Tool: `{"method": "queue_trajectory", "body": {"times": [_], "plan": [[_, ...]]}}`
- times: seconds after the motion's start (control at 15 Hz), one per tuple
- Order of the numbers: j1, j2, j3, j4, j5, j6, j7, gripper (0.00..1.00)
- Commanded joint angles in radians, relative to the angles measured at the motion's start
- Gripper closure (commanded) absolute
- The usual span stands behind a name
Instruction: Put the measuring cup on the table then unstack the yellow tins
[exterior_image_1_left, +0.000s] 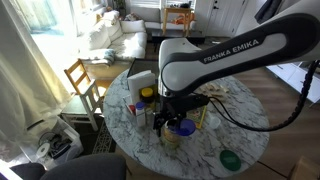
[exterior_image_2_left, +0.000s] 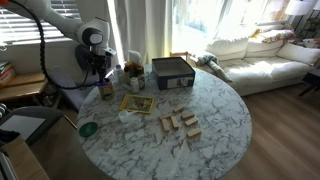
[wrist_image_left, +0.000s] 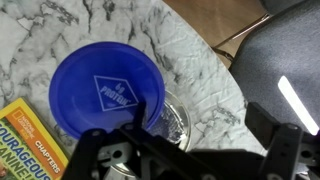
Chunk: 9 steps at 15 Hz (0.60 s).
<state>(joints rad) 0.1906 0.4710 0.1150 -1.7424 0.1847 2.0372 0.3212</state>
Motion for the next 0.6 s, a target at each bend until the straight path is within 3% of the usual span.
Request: {"method": "queue_trajectory", "body": {"times": [0.0,0.53], "plan": [[0.003,0.039,-0.003,0.051,-0.005,-0.019,-0.017,0.00],[-0.004,0.039,0.007,0.059,0.019,-0.025,-0.035,0.00]]}}
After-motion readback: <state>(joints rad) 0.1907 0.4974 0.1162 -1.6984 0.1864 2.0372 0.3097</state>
